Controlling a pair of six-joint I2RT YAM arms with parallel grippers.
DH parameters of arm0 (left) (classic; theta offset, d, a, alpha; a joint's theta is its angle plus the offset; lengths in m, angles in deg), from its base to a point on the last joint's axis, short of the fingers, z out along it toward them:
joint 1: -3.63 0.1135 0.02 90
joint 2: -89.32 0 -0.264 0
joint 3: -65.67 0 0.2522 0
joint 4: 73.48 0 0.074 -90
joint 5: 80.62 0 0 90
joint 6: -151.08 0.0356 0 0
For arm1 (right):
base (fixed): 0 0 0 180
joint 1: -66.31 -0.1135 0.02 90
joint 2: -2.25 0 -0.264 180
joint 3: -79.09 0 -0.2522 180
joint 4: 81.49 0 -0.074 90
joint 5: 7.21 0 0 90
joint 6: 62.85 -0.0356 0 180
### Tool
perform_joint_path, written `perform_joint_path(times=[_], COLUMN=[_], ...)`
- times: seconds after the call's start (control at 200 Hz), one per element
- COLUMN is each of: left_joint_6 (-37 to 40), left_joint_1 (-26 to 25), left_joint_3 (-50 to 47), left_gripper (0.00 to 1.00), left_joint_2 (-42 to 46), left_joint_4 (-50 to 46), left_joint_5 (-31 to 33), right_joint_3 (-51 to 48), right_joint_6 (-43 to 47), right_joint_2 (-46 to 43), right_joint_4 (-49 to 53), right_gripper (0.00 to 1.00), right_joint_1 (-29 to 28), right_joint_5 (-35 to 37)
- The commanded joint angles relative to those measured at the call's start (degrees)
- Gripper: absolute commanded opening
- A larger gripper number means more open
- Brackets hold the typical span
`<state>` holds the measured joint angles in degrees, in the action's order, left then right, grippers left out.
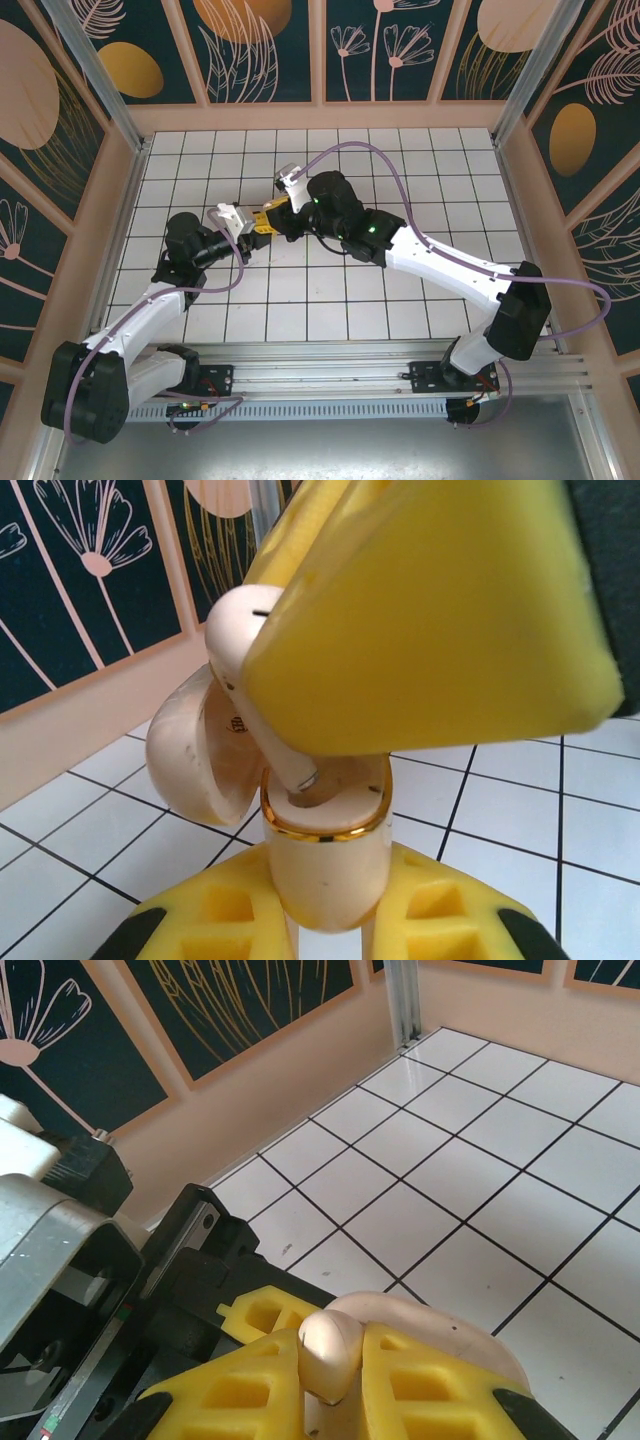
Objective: Insert the wireless bluetooth earbuds into the charging case
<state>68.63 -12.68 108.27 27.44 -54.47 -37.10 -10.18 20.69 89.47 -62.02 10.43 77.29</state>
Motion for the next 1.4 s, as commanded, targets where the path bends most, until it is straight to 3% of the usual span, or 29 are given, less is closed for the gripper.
perform_joint_path(times=[0.0,0.721,1.396], left_joint_6=[-2.2,-8.7,-8.8], left_joint_1=[-0.4,-0.5,-0.4], left_joint_3=[2.4,3.2,3.7], left_gripper=[0.02,0.03,0.03], left_joint_2=[0.0,-1.2,-2.0], left_joint_4=[3.5,8.7,8.4], left_joint_5=[-2.4,-3.4,-3.4], right_joint_3=[-0.2,-3.2,-3.2], right_joint_6=[-0.4,-0.7,-1.3], right_joint_2=[0.3,-0.9,-1.2], right_joint_4=[-0.6,2.9,3.1], right_gripper=[0.17,0.21,0.3], right_joint_1=[0.3,0.7,2.0], right_joint_5=[-1.0,-1.7,-2.4])
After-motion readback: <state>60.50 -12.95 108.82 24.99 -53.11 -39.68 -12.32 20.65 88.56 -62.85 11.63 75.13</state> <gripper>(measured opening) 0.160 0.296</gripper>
